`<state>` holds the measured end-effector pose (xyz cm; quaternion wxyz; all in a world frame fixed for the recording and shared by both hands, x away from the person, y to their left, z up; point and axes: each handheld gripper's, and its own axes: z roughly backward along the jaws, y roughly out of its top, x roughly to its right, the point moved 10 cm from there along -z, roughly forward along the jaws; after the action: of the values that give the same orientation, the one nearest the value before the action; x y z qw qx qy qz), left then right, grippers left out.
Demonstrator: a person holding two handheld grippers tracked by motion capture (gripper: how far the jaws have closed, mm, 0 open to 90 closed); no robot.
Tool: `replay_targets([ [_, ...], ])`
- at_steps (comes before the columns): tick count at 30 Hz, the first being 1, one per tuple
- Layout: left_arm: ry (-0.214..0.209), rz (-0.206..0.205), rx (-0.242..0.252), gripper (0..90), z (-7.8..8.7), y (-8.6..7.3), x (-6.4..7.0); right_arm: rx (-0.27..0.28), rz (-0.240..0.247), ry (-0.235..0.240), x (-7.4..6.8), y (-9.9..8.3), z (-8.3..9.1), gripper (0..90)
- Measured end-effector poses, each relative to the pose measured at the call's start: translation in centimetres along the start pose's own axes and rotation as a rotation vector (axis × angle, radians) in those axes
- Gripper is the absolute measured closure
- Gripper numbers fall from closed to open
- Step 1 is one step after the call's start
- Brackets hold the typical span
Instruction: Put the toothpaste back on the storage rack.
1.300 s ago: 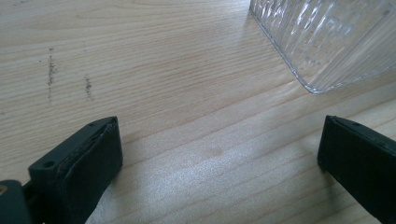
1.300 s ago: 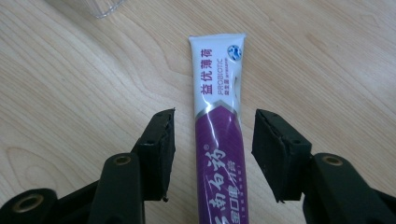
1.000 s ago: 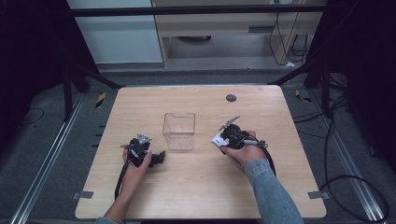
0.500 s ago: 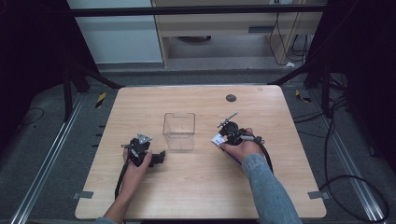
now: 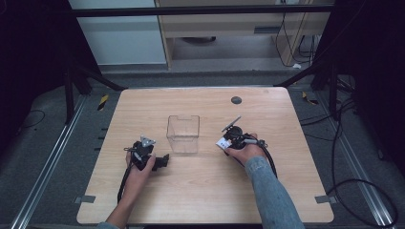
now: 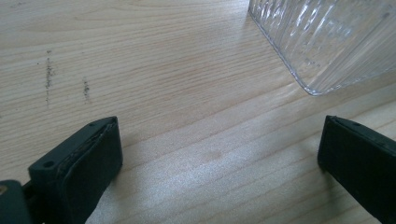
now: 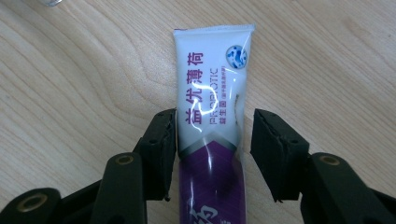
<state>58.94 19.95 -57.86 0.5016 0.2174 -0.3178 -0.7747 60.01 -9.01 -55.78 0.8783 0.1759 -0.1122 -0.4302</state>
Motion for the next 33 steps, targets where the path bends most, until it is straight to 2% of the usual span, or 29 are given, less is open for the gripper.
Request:
replay_targets([
  [12,-0.001,-0.001,0.000,0.0,-0.03,0.03,0.03,-0.020,-0.012,0.018,-0.10,-0.06,-0.67,53.4],
  [25,-0.003,-0.003,0.000,0.0,-0.05,0.05,0.04,-0.035,-0.018,0.037,0.00,-0.09,-0.67,55.7],
  [28,-0.003,-0.003,0.000,0.0,-0.06,0.06,0.04,-0.042,-0.008,0.034,0.11,-0.09,-0.65,57.9],
  [29,-0.003,-0.003,0.000,0.0,-0.06,0.06,0.04,-0.051,-0.012,0.024,0.21,-0.12,-0.56,64.1],
  [33,-0.003,-0.004,-0.001,0.0,-0.07,0.07,0.04,-0.050,-0.015,0.023,0.37,-0.12,-0.48,67.3],
])
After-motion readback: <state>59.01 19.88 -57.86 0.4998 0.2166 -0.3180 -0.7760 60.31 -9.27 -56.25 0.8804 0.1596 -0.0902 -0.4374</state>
